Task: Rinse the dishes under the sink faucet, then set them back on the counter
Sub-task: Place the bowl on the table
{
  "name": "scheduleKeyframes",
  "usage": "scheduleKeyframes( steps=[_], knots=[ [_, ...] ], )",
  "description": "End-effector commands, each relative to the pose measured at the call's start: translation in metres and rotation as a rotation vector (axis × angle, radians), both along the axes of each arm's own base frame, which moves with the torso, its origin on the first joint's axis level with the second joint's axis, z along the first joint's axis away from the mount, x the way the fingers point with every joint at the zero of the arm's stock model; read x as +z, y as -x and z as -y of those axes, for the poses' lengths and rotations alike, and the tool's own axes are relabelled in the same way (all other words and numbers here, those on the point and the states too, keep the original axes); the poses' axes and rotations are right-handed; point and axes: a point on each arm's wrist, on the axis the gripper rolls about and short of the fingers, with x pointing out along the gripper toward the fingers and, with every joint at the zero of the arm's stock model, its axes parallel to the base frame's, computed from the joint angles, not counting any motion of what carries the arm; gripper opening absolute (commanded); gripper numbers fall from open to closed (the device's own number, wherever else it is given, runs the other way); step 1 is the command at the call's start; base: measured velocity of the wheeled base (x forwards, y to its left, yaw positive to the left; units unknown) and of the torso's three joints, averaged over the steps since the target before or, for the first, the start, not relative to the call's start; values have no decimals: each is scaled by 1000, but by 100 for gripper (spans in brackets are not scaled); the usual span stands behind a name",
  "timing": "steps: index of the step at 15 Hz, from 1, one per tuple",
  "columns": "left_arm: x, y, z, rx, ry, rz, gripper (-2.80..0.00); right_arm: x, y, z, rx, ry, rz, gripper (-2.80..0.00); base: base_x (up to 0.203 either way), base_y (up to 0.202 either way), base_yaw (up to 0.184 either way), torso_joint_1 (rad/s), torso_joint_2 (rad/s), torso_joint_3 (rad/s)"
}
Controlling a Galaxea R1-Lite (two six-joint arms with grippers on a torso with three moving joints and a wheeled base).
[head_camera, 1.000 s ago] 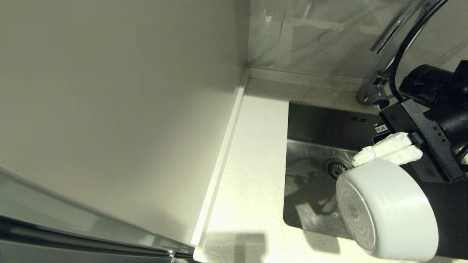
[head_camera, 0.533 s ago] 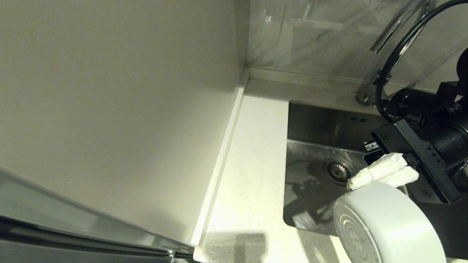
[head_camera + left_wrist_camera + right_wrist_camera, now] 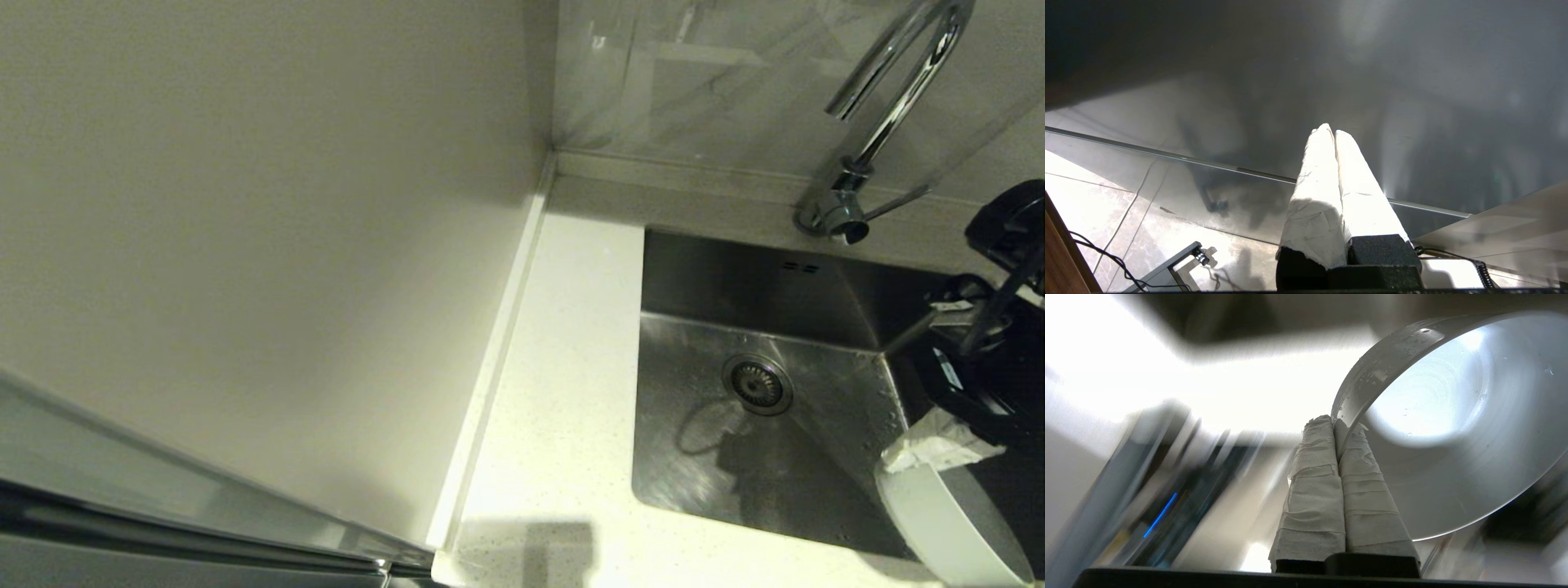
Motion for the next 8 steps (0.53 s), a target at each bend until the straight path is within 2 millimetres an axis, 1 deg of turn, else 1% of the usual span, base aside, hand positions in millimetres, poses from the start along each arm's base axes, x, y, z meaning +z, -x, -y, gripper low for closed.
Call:
scheduleKeyframes(
  steps=[1, 2, 3, 4, 6, 8],
  knots=[
    [0, 0, 0, 1, 1, 3, -280, 22, -13, 23, -42, 310, 495, -280, 0, 0, 0, 0, 0, 0],
    [0, 0, 0, 1, 1, 5, -280, 27, -15, 38, 0, 457, 605, -280, 0, 0, 0, 0, 0, 0],
    [0, 0, 0, 1, 1, 3, -280, 33, -12, 58, 26, 617, 675, -280, 0, 0, 0, 0, 0, 0],
    [0, 0, 0, 1, 1, 3, -280, 40, -6, 78, 40, 772, 713, -280, 0, 0, 0, 0, 0, 0],
    [0, 0, 0, 1, 1, 3, -280, 53, 12, 107, 43, 984, 713, -280, 0, 0, 0, 0, 0, 0],
    [0, 0, 0, 1, 1, 3, -280, 61, 35, 127, 38, 1109, 676, -280, 0, 0, 0, 0, 0, 0]
  ],
)
